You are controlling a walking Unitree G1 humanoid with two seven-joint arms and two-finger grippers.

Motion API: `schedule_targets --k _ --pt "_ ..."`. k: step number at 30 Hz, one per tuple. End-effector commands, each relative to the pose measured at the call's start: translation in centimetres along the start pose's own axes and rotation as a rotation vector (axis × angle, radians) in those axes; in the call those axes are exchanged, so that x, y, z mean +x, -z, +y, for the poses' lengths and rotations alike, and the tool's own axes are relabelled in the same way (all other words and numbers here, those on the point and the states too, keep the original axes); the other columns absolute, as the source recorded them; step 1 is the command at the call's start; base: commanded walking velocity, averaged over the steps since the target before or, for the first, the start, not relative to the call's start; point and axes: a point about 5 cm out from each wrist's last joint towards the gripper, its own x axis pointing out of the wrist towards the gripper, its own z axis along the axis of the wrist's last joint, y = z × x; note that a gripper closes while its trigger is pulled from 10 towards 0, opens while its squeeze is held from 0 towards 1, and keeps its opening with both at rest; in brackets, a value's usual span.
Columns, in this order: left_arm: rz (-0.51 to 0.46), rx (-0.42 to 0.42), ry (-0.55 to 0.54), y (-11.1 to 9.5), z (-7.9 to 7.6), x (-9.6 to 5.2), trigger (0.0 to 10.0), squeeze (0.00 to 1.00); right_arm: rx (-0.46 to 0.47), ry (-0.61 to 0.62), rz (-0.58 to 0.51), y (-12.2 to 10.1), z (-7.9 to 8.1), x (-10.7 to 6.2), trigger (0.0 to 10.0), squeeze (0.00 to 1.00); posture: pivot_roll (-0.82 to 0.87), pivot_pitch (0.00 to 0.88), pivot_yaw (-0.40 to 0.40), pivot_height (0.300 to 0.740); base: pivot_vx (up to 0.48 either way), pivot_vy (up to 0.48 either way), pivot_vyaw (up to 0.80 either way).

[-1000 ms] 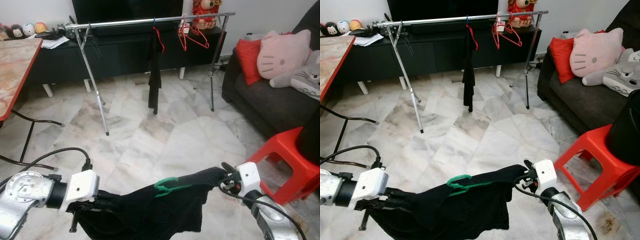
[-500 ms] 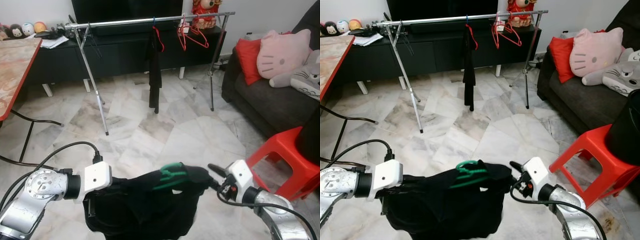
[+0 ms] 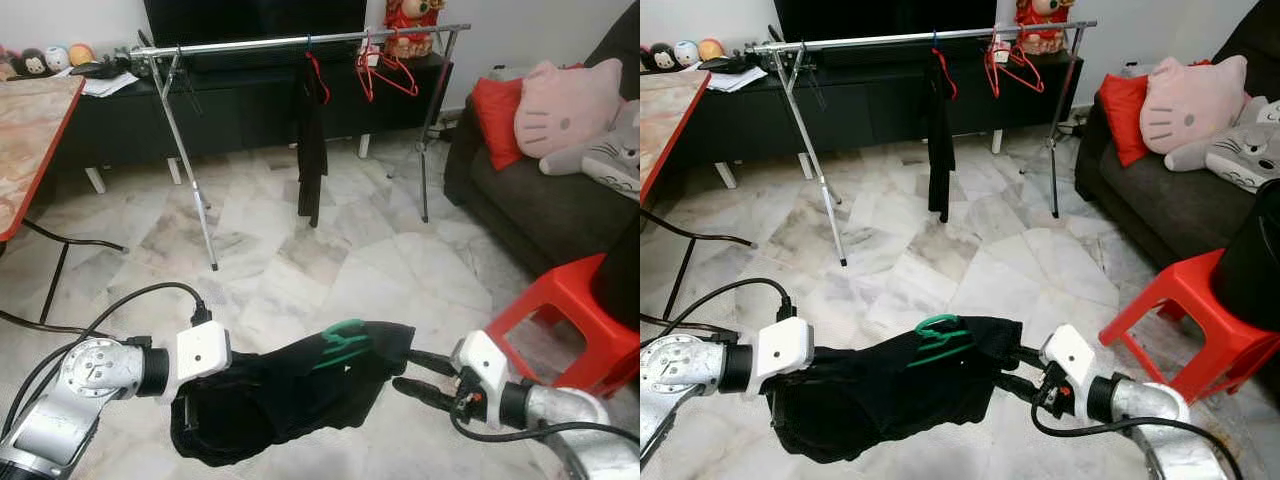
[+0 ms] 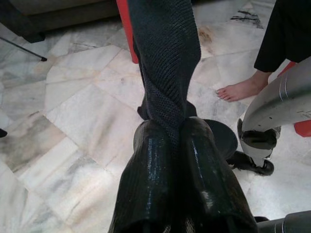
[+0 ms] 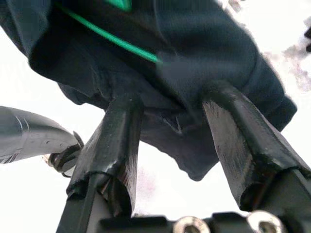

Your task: Hang hanger

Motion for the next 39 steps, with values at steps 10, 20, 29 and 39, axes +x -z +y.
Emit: schedule_targets --k 10,20,29,39 --pt "-0.010 0.018 -0.023 -0.7 0.7 0.6 10.0 0.00 0.012 -0.025 -0.050 -1.9 -0.7 -2.2 10.0 1.00 -0.03 0.000 -0.034 0.740 0.000 0.000 0.00" --pt "-0.028 0.019 0.065 -1.1 -0.1 0.8 10.0 0.00 -0.022 0.007 -0.099 -3.4 -2.1 -2.7 10.0 1.00 -0.03 0.000 -0.033 0.740 0.000 0.000 0.00" --pt "-0.079 0.064 0.149 -2.9 -0.1 1.0 10.0 0.00 -0.036 -0.114 -0.051 -2.6 -1.7 -1.7 10.0 0.00 -0.02 0.000 -0.044 0.740 0.000 0.000 0.00" --pt "-0.127 0.148 0.258 -4.7 0.0 1.5 10.0 0.00 -0.072 -0.207 -0.032 -2.6 -1.6 -1.4 10.0 0.00 -0.02 0.000 -0.047 0.740 0.000 0.000 0.00"
